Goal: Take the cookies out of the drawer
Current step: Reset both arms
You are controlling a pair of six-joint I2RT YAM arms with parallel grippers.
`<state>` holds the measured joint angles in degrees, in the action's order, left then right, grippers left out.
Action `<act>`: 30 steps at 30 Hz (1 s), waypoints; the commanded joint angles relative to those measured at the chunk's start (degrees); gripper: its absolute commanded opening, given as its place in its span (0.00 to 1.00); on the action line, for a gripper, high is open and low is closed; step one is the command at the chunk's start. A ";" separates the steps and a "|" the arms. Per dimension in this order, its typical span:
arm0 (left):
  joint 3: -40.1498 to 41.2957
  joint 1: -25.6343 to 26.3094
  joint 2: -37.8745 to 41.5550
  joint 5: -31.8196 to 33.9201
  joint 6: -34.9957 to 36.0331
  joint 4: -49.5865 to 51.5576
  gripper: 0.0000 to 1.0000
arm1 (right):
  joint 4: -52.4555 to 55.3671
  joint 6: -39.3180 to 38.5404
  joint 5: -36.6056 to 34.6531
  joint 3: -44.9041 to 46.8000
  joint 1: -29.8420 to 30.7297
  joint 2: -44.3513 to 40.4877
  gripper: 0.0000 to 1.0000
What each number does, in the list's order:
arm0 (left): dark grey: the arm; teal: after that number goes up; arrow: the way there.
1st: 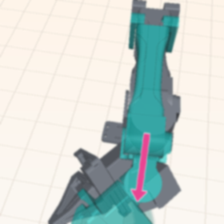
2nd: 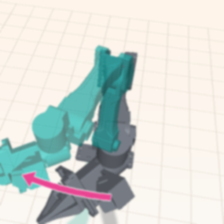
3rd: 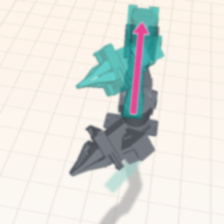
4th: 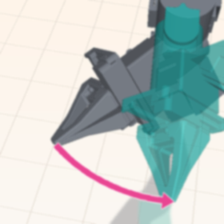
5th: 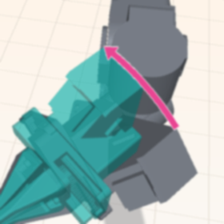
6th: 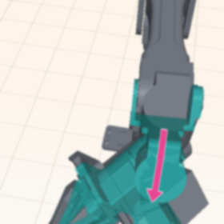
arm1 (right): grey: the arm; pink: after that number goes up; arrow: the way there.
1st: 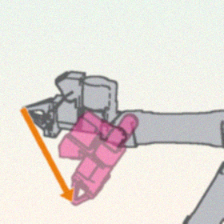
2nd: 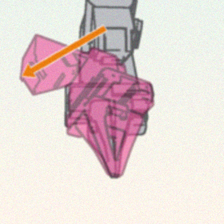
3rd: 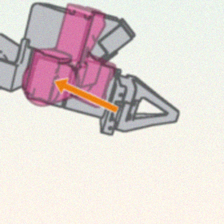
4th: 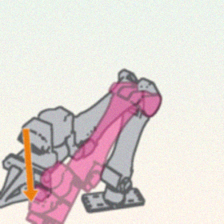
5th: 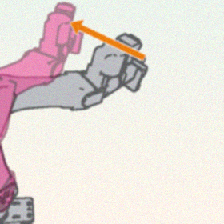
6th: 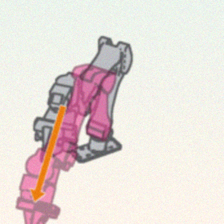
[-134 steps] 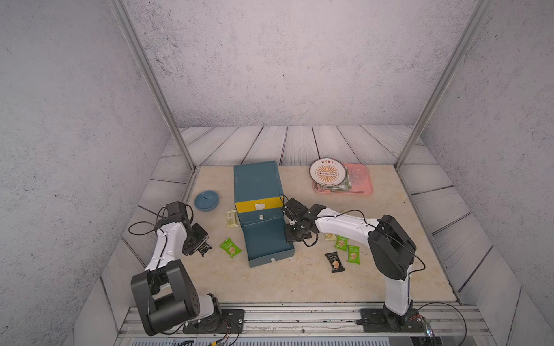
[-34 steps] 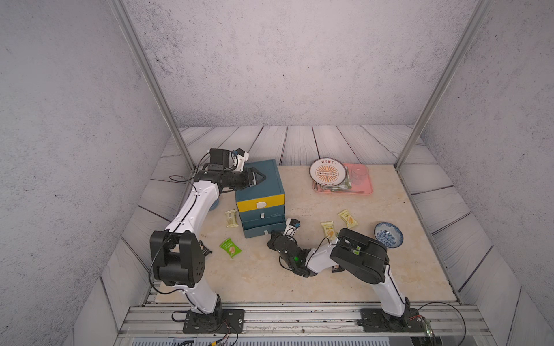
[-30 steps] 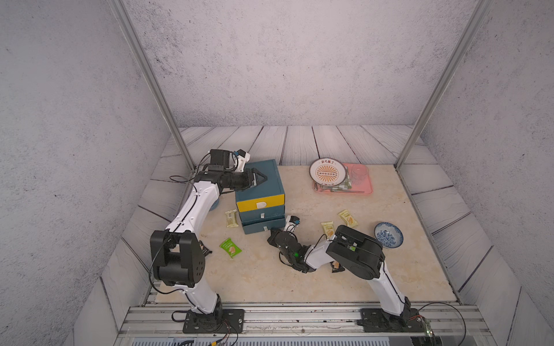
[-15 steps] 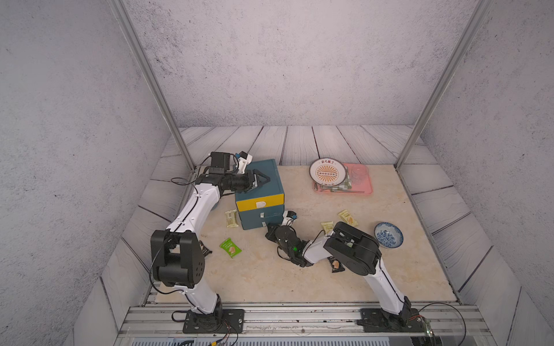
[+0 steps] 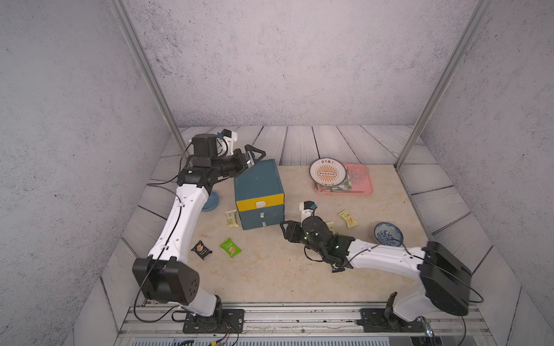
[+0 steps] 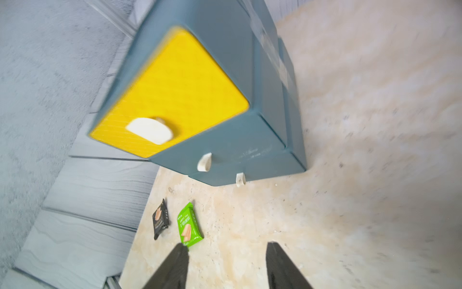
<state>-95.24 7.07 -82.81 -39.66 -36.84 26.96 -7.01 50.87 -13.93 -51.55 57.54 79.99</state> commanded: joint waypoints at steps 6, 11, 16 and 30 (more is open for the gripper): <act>18.51 -5.70 21.93 35.54 4.37 9.36 0.98 | 39.13 -21.09 -20.08 3.80 -11.08 -26.25 0.99; 46.34 -10.39 33.08 49.28 7.67 -2.52 0.99 | 31.96 -29.12 -17.48 14.48 -29.83 -35.56 0.99; 67.12 -10.39 38.18 56.06 17.66 -24.14 0.98 | 12.79 -35.31 -12.68 26.48 -44.63 -34.10 0.99; 66.95 -9.86 -1.11 51.83 28.31 -62.00 0.99 | -30.55 -48.50 -7.55 25.46 -50.20 1.65 0.99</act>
<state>-23.35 -3.09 -79.57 14.09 -12.80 -26.13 -25.19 7.70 -23.05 -24.82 7.70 79.48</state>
